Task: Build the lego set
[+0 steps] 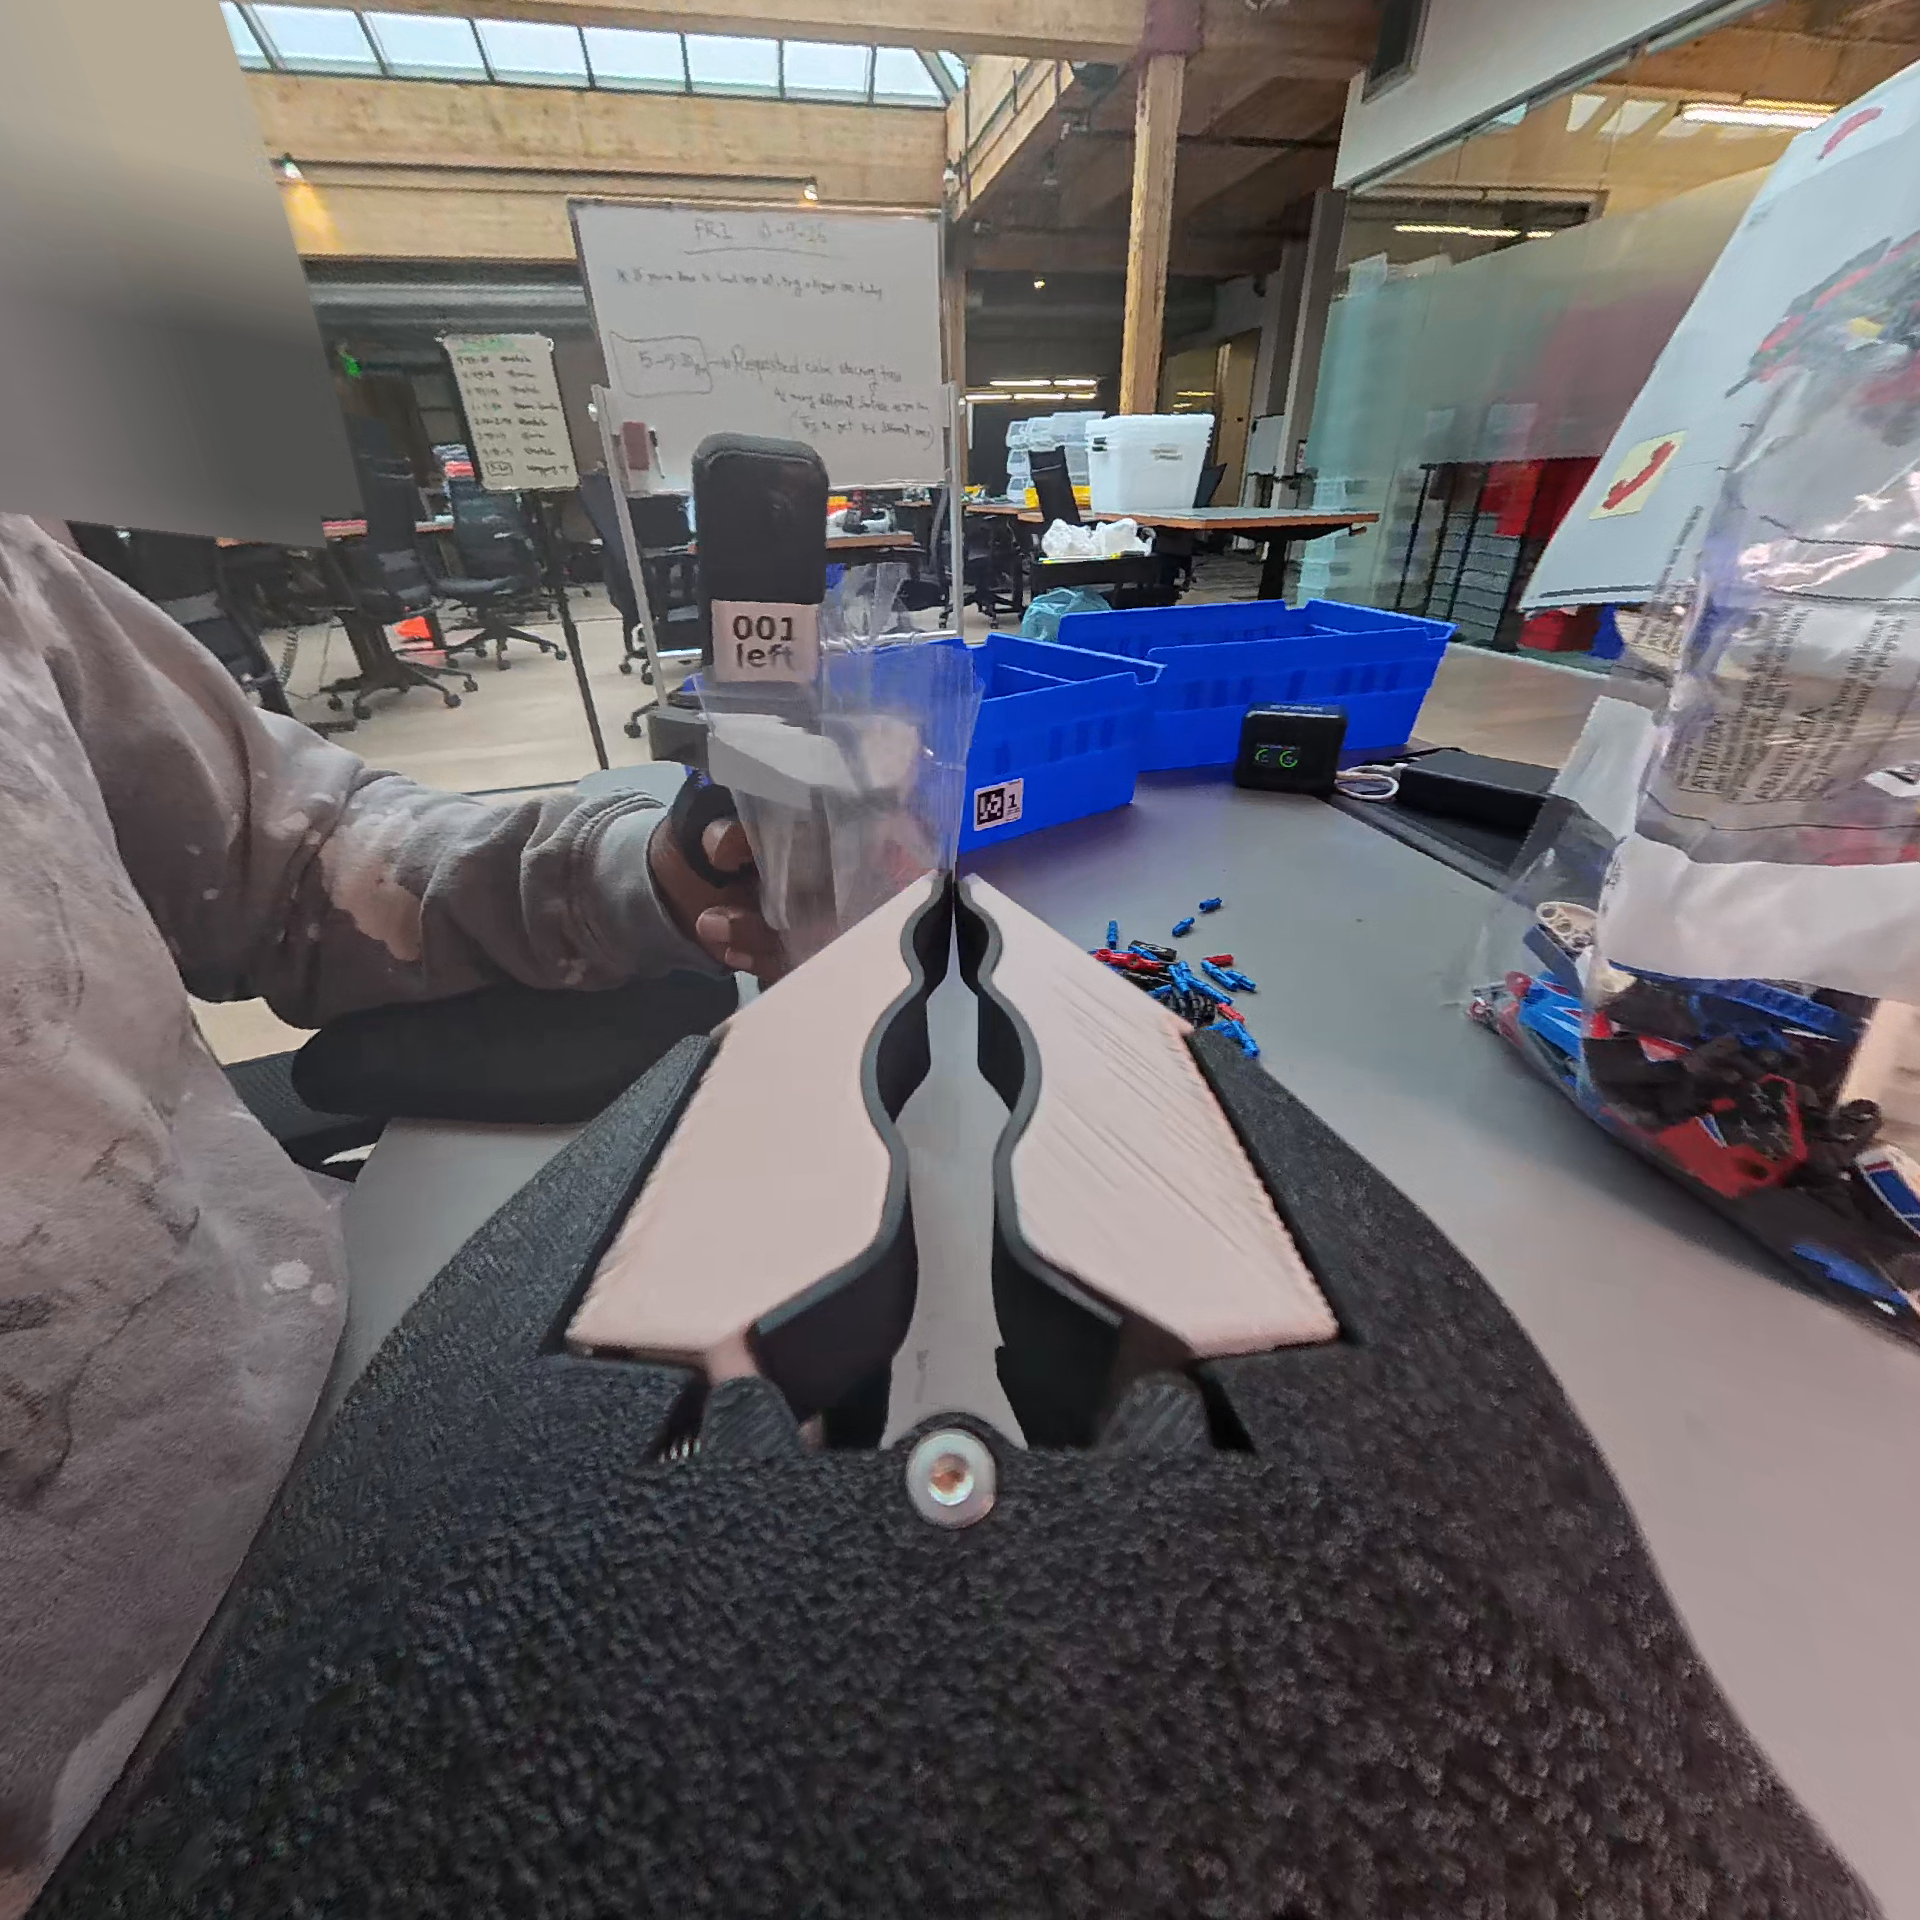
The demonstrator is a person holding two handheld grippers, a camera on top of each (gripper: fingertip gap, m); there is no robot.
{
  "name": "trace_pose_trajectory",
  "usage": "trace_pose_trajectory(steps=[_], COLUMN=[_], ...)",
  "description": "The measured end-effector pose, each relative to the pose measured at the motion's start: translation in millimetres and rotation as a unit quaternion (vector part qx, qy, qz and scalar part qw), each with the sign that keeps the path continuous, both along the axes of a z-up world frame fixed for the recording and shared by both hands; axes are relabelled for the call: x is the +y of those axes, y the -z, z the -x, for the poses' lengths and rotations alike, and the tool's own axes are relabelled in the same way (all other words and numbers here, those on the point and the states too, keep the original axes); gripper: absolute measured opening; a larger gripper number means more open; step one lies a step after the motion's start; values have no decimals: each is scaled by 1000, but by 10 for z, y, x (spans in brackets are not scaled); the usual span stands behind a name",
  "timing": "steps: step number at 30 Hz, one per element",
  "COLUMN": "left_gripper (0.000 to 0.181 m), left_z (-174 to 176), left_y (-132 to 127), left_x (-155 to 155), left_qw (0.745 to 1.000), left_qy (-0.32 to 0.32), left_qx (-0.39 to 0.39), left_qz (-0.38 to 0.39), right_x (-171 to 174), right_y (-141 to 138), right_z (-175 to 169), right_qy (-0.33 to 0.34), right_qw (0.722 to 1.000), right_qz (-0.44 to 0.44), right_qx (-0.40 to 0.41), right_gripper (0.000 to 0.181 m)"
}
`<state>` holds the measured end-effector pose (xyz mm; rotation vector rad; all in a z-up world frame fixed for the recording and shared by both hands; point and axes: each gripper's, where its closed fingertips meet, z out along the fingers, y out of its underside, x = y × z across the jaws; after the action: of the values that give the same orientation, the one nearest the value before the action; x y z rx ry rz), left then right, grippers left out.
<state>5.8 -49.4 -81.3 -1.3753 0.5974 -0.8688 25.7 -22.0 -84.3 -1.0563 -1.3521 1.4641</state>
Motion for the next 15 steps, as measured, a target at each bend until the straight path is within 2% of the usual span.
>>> trace_pose_trajectory(steps=[3,5,9,11,12,15], left_gripper=[0,0,0,0,0,0], left_z=[117,198,235,229,223,216], left_y=[-69,-93,-123,-122,-125,-105], left_x=[12,22,13,10,2,9], left_qw=[1000,999,999,999,999,999], left_qy=[-15,-25,-25,-26,-23,-24], left_qx=[-15,-24,-35,-34,-35,-32], left_qz=[-7,-9,-14,-18,-19,-18], right_x=[154,152,25,-25,-32,-27], right_y=[-48,-34,58,104,130,153], right_z=[-71,-116,-128,-112,-97,-75], right_qy=[21,11,-23,-32,-30,-16], right_qw=[999,999,999,999,999,1000], right_qz=[22,29,24,15,9,-10], right_qx=[14,16,4,-6,-11,-8], right_gripper=[0,2,32,37,34,6])
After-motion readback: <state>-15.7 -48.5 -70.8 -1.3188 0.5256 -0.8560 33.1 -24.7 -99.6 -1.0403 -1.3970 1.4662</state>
